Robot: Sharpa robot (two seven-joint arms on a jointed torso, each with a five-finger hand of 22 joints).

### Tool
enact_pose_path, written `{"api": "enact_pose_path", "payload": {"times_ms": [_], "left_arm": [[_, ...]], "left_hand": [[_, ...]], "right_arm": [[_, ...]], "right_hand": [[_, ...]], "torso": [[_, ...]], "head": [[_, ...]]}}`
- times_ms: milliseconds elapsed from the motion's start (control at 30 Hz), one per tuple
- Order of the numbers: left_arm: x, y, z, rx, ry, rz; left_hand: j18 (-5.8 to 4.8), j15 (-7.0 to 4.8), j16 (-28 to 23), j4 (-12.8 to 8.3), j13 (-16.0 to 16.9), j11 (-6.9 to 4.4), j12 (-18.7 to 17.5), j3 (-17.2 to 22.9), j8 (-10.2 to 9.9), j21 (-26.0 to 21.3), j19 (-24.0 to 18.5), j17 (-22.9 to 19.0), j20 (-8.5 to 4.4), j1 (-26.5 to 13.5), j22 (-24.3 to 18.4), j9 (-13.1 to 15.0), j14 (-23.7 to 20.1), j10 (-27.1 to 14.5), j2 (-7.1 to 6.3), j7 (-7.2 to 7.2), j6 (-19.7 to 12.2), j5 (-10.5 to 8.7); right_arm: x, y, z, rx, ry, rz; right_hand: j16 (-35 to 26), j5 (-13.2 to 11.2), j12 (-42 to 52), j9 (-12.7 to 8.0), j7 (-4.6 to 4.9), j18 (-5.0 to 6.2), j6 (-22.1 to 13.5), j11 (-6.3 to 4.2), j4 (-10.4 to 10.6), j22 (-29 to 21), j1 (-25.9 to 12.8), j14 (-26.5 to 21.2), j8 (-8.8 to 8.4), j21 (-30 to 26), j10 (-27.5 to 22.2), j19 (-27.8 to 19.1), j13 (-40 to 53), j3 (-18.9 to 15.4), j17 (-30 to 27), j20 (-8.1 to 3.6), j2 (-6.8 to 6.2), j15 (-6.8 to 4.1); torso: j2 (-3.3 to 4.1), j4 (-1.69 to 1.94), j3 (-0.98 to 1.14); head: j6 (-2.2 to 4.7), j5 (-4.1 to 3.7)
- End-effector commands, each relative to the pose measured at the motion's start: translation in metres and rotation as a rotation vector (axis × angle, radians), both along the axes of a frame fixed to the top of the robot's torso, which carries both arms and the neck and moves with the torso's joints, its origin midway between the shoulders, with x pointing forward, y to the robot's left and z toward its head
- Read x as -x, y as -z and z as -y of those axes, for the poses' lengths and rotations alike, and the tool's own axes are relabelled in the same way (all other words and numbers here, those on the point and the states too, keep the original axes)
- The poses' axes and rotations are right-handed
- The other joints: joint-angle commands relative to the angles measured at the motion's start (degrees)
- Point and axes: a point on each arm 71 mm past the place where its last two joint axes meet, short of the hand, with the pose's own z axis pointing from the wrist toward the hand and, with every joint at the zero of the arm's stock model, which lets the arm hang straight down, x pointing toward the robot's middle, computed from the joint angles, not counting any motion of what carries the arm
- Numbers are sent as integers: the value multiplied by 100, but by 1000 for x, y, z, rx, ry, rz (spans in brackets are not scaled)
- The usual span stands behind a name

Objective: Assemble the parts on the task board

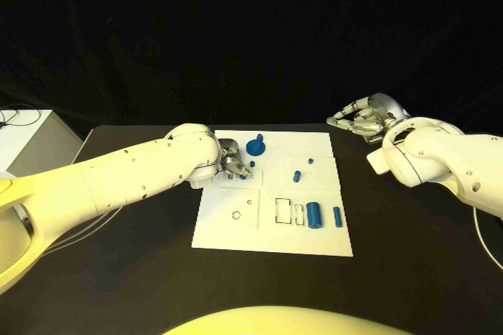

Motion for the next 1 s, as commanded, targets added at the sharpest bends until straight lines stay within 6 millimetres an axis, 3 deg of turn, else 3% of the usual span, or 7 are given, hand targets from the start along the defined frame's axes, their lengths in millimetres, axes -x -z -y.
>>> {"api": "enact_pose_path", "payload": {"times_ms": [33, 333, 533, 667, 1000], "left_arm": [[6, 7, 6, 7, 31, -34], [6, 7, 5, 2, 29, -18], [7, 7, 4, 0, 28, -7], [8, 5, 3, 2, 26, 1], [10, 0, -1, 4, 23, 18]], "left_hand": [[-101, -28, 19, 108, 13, 31, -23, -206, -30, -34, 4, 1509, -27, -7, -9, 13, 606, -6, -89, 20, 23, -20], [-94, -23, 15, 294, -11, 38, -42, -472, -76, -53, -12, 1502, -24, 55, -37, 14, 604, -31, -120, 27, 34, -99], [-95, -18, 16, 464, 2, 44, -33, -653, -107, -57, -10, 1503, -18, 155, -32, 24, 604, -34, -123, 31, 44, -304], [-96, -11, 19, 719, 27, 50, -14, -875, -130, -57, -2, 1509, -12, 242, -19, 45, 606, -25, -148, 39, 63, -627], [-95, -7, 16, 916, 28, 55, -10, -1023, -140, -61, -3, 1504, -10, 289, -20, 66, 604, -29, -163, 44, 68, -762]], "right_arm": [[0, 0, -1, 5, -15, 2], [1, 0, 0, 4, -14, 3], [1, 0, 0, 4, -13, 3], [1, 1, 0, 5, -13, 2], [2, 2, 1, 3, -14, 0]], "right_hand": [[-37, 15, -30, 5, -1, 39, -55, 16, 4, 1293, -59, 471, 29, -37, 95, 467, 1012, 25, 948, -25, 3, -19], [-41, 14, -34, 10, 0, 41, -61, 16, 5, 1287, -73, 468, 27, -47, 90, 463, 1008, 23, 938, -25, 2, -19], [-45, 14, -35, 12, 0, 42, -63, 17, 5, 1284, -76, 466, 27, -50, 89, 461, 1006, 23, 927, -25, 3, -19], [-45, 14, -35, 12, 0, 42, -63, 17, 5, 1284, -76, 466, 27, -50, 89, 461, 1006, 23, 927, -25, 3, -19], [-43, 14, -35, 18, 1, 41, -70, 17, 5, 1286, -91, 467, 25, -48, 88, 462, 1006, 19, 932, -25, -1, -19]], "torso": [[2, 0, -4], [1, 2, -7], [2, -1, -8], [-1, 0, -5], [-3, 0, -10]], "head": [[7, -3], [19, -9], [25, -12], [29, -13], [48, -12]]}}
